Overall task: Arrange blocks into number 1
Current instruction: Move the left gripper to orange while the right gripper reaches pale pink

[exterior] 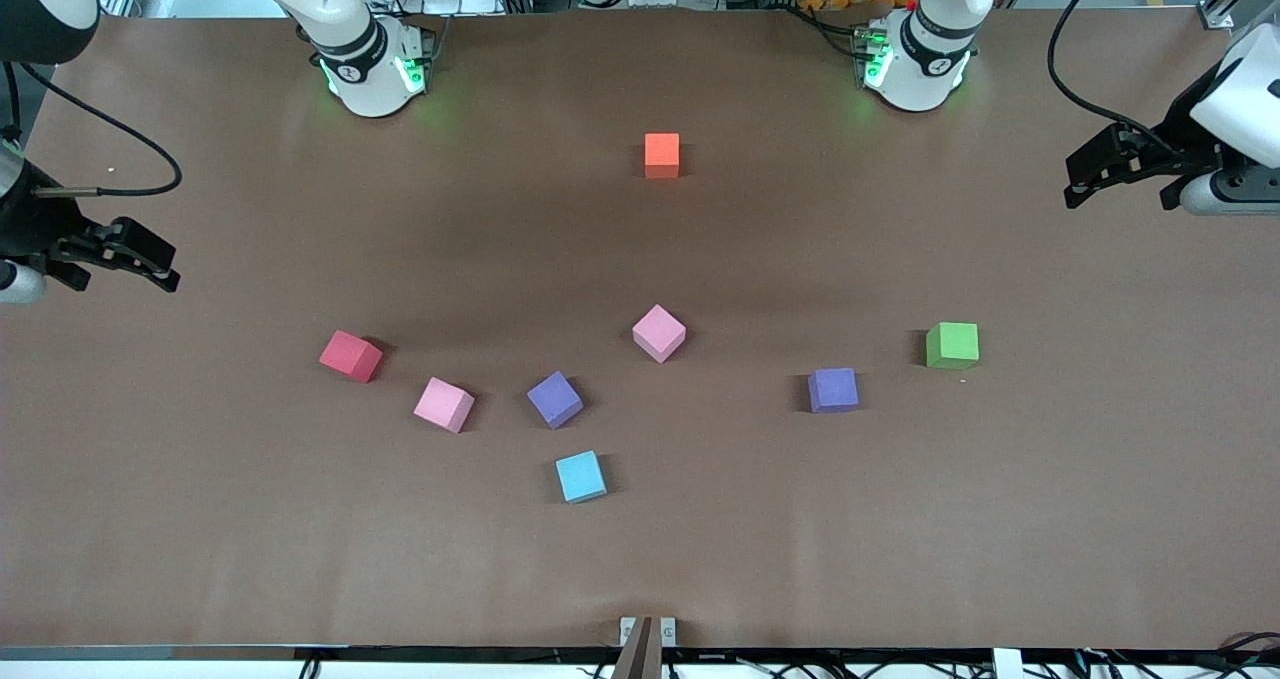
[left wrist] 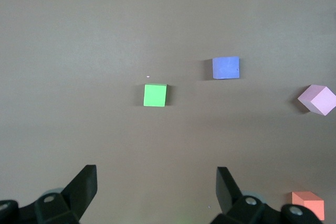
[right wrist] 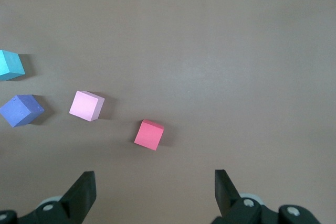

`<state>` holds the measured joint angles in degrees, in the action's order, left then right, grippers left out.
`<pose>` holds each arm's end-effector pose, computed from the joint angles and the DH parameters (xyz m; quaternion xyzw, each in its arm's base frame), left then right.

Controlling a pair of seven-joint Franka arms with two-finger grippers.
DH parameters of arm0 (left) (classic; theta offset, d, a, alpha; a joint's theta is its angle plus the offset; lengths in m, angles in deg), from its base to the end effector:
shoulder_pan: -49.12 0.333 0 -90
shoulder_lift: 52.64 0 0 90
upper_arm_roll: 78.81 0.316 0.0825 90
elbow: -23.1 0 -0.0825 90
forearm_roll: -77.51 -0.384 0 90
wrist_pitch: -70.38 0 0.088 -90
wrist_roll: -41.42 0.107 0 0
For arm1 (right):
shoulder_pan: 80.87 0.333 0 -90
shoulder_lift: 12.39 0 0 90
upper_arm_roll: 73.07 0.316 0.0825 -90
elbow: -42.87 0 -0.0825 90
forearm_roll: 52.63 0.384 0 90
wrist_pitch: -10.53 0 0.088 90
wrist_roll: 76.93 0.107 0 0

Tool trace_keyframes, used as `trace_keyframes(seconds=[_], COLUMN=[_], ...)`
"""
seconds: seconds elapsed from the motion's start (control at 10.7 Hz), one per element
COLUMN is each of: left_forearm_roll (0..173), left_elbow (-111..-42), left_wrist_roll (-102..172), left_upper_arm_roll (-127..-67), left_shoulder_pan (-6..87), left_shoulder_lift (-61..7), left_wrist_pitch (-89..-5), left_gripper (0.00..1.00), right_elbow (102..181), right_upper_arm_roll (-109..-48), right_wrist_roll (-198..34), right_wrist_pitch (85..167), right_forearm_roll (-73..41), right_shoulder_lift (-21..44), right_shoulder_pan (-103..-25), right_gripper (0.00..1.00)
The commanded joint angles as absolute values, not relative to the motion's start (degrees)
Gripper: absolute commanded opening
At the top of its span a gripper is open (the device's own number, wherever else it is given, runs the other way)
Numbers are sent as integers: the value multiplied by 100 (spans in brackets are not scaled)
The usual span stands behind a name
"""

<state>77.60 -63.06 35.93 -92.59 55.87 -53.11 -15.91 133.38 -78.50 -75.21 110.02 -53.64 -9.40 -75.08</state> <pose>0.5416 -0.0676 0.6546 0.9999 -0.0135 0.0051 0.0004 0.5858 0.0035 0.6061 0.9985 -0.0107 0.0526 0.0103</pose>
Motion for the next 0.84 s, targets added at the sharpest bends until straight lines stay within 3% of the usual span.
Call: trace_keyframes(seconds=[0.0, 0.38, 0.75], left_forearm_roll=[7900, 8155, 8586], left_elbow=[-6312, -6601, -7811], left_wrist_roll=[3747, 3134, 1370], left_upper_arm_roll=[-9164, -9558, -11198], left_shoulder_pan=[5528, 5273, 5089], left_shoulder_lift=[-5387, -5281, -5290], left_wrist_pitch=[-1514, -1575, -2854], left_gripper=[100, 100, 100], right_elbow=[13278, 13313, 13339], right_upper_arm_roll=[-7878, -7861, -7861], right_wrist_roll=[-7632, -7632, -6914], right_wrist_pitch=[10932, 10827, 11308], right_forearm_roll=[-5245, -5245, -4420], right_shoulder_lift=[-941, -723, 76], right_shoulder_pan=[-7524, -7428, -7252], right_gripper=[100, 100, 100])
